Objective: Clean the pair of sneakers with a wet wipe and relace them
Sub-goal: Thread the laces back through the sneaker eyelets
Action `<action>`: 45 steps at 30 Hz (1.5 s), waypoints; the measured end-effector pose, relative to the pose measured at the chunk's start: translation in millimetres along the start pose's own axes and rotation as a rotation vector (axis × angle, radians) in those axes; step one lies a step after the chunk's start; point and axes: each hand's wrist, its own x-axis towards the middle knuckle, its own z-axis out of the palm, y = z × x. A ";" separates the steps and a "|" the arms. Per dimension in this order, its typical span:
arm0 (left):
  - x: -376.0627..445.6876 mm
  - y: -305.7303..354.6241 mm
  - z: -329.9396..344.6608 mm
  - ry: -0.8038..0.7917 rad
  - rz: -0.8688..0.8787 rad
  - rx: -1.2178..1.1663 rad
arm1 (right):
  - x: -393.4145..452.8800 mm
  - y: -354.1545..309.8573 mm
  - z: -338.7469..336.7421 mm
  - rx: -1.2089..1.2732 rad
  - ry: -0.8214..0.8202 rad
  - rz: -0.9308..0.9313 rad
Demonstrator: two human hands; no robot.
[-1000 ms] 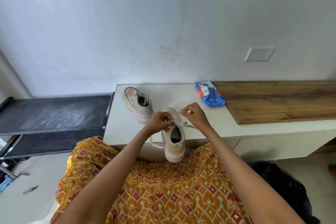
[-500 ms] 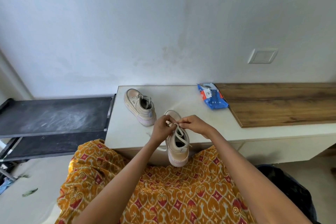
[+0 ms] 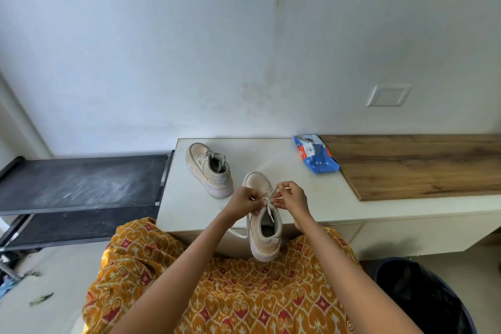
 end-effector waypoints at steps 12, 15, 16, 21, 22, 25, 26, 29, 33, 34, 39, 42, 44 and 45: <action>19.7 3.6 12.5 0.453 -0.022 0.108 | -2.2 -19.8 1.4 -0.312 -0.096 -0.005; 19.4 5.0 16.7 0.519 -0.006 0.127 | -1.1 -21.6 8.0 -0.348 -0.015 -0.039; 17.8 4.5 18.4 0.538 0.005 0.131 | -0.7 -21.6 10.6 -0.350 0.002 -0.038; 13.9 2.3 21.4 0.567 0.023 0.129 | -0.7 -25.8 17.3 -0.269 -0.047 0.049; 14.6 2.2 21.1 0.562 0.021 0.132 | -1.3 -27.4 17.8 -0.283 -0.038 0.025; 16.8 -1.1 20.3 0.556 0.000 0.140 | -6.0 -30.2 21.7 -0.345 0.021 -0.109; 17.4 -3.2 20.5 0.561 -0.007 0.137 | -7.4 -29.3 24.1 -0.341 0.039 -0.142; 18.2 -5.8 21.3 0.582 -0.038 0.120 | -9.6 -26.4 29.6 -0.235 0.099 -0.123; 17.5 -5.1 22.4 0.588 -0.046 0.134 | -9.2 -28.2 27.0 -0.049 0.056 -0.020; 16.8 -3.6 23.2 0.592 -0.037 0.149 | -9.6 -28.7 26.0 -0.006 0.029 0.001; 11.0 2.9 28.1 0.628 0.023 0.236 | -11.1 -28.0 27.5 0.095 -0.033 0.076; 8.3 5.0 26.5 0.594 0.064 0.284 | -10.2 -32.3 27.2 0.112 -0.076 0.125; 8.2 6.3 23.9 0.538 0.087 0.300 | -6.7 -37.2 25.2 0.098 -0.078 0.160; 8.4 7.5 22.8 0.508 0.099 0.306 | -5.0 -39.6 23.6 0.080 -0.084 0.177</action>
